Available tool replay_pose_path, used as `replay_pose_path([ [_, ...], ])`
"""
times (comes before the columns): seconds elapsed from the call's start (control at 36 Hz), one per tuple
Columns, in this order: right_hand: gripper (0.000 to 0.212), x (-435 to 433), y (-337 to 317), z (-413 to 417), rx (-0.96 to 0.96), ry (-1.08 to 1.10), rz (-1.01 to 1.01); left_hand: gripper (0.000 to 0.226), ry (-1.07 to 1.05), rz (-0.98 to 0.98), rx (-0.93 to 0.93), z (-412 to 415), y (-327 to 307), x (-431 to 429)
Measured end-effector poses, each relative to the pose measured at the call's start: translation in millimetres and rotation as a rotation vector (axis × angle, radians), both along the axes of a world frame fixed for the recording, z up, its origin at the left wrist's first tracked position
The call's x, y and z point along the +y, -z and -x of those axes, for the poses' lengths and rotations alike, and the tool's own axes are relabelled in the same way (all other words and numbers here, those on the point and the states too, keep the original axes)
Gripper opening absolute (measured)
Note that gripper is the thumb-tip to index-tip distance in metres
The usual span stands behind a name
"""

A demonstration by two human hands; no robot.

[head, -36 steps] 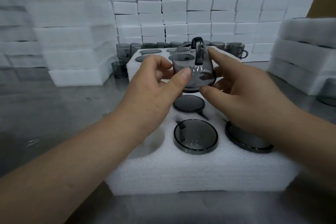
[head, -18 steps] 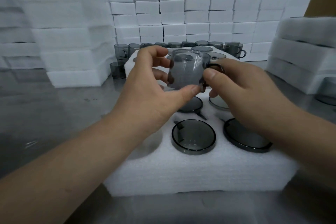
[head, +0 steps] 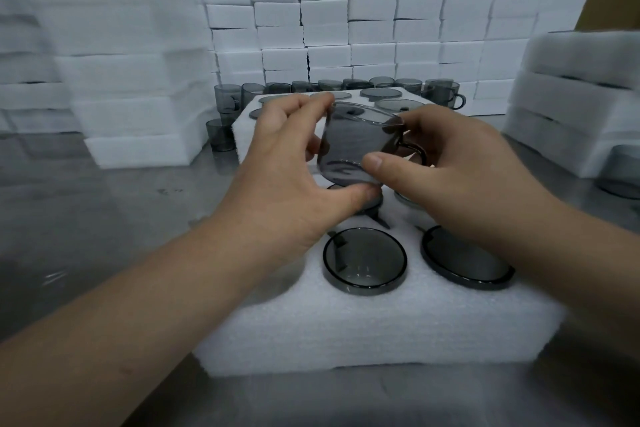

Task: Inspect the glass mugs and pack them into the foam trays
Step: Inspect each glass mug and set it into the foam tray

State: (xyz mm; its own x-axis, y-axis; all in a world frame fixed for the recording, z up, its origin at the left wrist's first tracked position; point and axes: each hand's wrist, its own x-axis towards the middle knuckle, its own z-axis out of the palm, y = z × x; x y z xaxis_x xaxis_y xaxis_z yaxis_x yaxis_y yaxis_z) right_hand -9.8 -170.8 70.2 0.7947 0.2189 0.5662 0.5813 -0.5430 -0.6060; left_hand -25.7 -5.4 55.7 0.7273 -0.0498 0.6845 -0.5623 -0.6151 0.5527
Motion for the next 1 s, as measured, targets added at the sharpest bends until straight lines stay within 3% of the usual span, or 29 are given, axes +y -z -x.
replay_pose_path([
  [0.14,0.044,1.3,-1.7,1.9,-0.002,-0.004,0.034,0.081,0.021,-0.008,0.016,0.6,-0.2,-0.3],
  [0.33,0.060,2.1,-2.8,2.6,-0.007,-0.057,0.088,0.082,0.053,-0.022,0.005,3.2,1.3,-1.9],
  [0.47,0.033,3.5,-4.8,6.1,-0.114,-0.092,0.135,0.091,0.058,-0.042,0.024,2.0,2.4,0.4],
  [0.67,0.059,2.1,-1.2,1.2,-0.157,-0.093,0.078,0.093,0.019,-0.134,-0.002,-1.1,3.2,0.3],
  [1.0,0.069,-1.0,4.5,-7.4,-0.256,-0.096,0.143,0.092,0.032,-0.094,0.060,2.2,1.0,2.1],
])
